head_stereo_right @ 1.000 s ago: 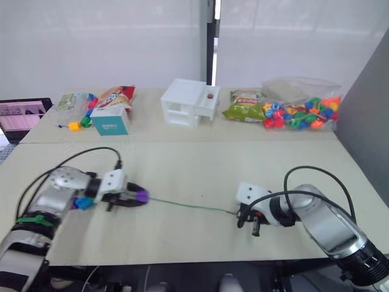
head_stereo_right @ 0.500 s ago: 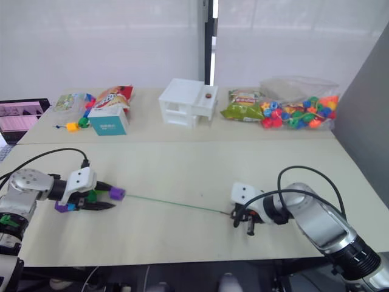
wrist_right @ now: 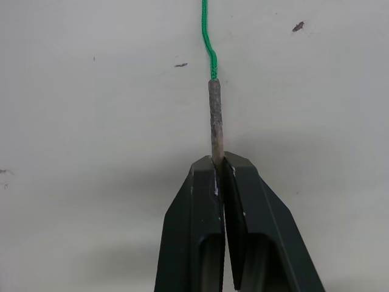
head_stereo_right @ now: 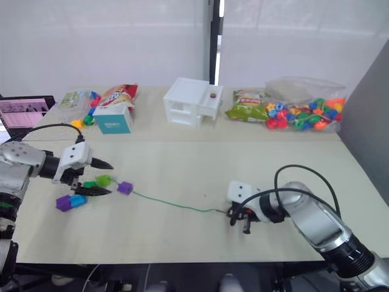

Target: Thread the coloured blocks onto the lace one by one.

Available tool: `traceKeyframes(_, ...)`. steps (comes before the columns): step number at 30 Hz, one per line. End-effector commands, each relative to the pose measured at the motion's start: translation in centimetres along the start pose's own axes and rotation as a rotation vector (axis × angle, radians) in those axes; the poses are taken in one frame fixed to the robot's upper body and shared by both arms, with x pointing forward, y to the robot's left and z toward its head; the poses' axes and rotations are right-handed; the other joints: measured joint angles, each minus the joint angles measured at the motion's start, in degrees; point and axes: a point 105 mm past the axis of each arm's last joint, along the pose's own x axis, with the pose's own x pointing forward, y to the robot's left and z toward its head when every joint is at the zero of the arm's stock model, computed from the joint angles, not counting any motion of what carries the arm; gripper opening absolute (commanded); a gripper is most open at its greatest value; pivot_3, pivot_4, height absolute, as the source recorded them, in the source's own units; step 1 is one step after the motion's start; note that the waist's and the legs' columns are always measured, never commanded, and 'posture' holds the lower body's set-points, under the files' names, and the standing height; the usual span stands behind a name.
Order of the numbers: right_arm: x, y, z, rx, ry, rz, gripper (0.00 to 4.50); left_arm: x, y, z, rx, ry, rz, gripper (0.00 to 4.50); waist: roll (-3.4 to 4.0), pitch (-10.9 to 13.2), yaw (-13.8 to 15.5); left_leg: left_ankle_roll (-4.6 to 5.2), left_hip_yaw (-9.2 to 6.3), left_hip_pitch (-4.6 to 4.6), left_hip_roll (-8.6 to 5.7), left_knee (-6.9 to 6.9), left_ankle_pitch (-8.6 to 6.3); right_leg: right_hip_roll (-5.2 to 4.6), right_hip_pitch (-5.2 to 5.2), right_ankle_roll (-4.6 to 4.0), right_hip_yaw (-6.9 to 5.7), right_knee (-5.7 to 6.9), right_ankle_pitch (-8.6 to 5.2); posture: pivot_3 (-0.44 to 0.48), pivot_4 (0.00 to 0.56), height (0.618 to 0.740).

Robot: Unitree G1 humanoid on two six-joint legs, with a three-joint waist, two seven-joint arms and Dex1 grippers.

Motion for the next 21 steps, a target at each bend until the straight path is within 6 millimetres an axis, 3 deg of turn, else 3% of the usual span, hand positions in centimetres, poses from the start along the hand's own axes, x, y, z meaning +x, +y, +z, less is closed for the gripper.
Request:
traceKeyframes(1, -0.3, 0.1, 0.5, -0.012, -0.017, -0.017, 0.0, 0.6, 0.2, 0.8, 0.126, 0.112, -0.043, 4.47, 0.0, 0.0, 0.0, 0.0, 0.0, 0.0, 0.0, 0.0, 0.0, 0.0, 0.0, 0.0, 0.0, -0.01, 0.0, 0.0, 0.15, 0.74)
traceKeyframes(6, -0.2, 0.3, 0.5, -0.002, -0.021, -0.026, 0.0, 1.6, -0.3, 0.8, 0.239, 0.23, -0.148, 4.47, -0.01, 0.0, -0.1, 0.01, 0.0, -0.02, 0.0, -0.02, 0.0, 0.0, -0.01, 0.0, 0.0, -0.01, 0.0, 0.0, 0.15, 0.74)
traceKeyframes(16, -0.3, 0.5, 0.6, 0.011, -0.025, -0.041, 0.0, 3.8, -0.6, 0.9, 0.27, 0.296, -0.219, 4.47, -0.03, 0.0, -0.1, 0.01, 0.0, -0.02, 0.0, -0.01, -0.01, 0.0, 0.0, 0.0, 0.0, -0.03, 0.0, 0.0, 0.15, 0.74)
traceKeyframes(21, -0.3, 0.4, 0.6, 0.011, -0.024, -0.043, 0.0, 4.2, -1.0, 0.9, 0.283, 0.308, -0.245, 2.98, -0.03, 0.0, 0.0, 0.01, 0.0, -0.02, 0.0, 0.0, -0.01, 0.0, 0.01, 0.0, 0.0, -0.03, 0.0, 0.0, 0.15, 0.74)
